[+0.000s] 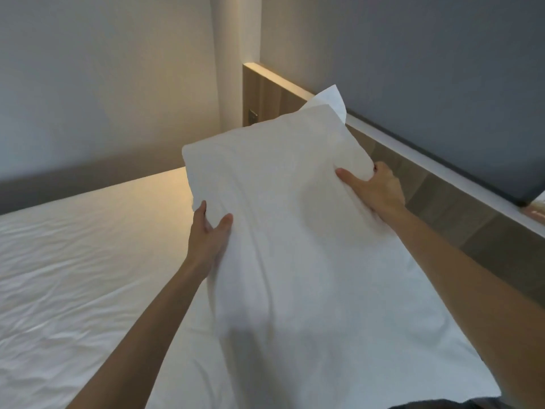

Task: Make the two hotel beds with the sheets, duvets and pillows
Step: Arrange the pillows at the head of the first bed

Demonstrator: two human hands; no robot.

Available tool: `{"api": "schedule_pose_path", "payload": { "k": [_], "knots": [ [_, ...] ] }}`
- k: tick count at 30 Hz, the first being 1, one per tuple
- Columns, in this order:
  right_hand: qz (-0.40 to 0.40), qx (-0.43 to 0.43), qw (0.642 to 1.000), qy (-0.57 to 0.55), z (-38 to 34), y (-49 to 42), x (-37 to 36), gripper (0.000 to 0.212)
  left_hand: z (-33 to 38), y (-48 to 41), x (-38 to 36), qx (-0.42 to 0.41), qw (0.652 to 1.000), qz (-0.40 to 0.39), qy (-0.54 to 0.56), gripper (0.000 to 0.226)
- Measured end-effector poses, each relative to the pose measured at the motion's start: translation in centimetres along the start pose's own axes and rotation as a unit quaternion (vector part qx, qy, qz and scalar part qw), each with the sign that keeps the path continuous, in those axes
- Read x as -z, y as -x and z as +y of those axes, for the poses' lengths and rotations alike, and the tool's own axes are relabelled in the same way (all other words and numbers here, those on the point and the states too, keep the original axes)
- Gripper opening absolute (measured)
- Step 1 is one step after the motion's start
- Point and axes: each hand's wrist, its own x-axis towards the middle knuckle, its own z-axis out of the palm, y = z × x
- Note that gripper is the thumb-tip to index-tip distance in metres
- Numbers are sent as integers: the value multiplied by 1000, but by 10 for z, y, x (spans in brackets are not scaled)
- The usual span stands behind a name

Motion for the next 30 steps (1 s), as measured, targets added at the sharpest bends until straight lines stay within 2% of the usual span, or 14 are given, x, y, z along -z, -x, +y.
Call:
{"api": "schedule_pose_path", "payload": {
  "k": [8,12,14,16,19,21,22,24,26,28,30],
  "knots": [
    [-21,48,999,-3,-18,-132,-10,93,27,-80,-65,-12,999,44,-13,66],
    [-20,81,996,-21,-30,-216,-34,77,36,-143,-96,-15,998,37,-52,55],
    [-8,97,994,-53,-27,-255,-50,67,33,-172,-109,12,994,44,-102,56],
    [-28,123,991,-32,-12,-280,-71,62,20,-191,-120,46,977,37,-204,55],
    [-102,172,978,52,28,-286,-108,54,-9,-195,-141,72,944,14,-321,63],
    [-168,207,957,110,51,-276,-130,66,-25,-187,-165,40,930,6,-366,59],
    [-197,220,945,140,61,-272,-140,66,-31,-182,-178,26,926,-3,-377,58],
    [-237,230,926,181,72,-266,-155,51,-36,-177,-202,9,916,-26,-400,56],
    [-245,252,917,190,72,-261,-162,47,-39,-179,-225,7,907,-43,-418,55],
    [-223,289,915,175,71,-258,-172,47,-44,-185,-246,1,903,-31,-428,54],
    [-230,288,913,177,83,-252,-187,49,-59,-188,-261,14,899,-21,-436,53]
  ]
}}
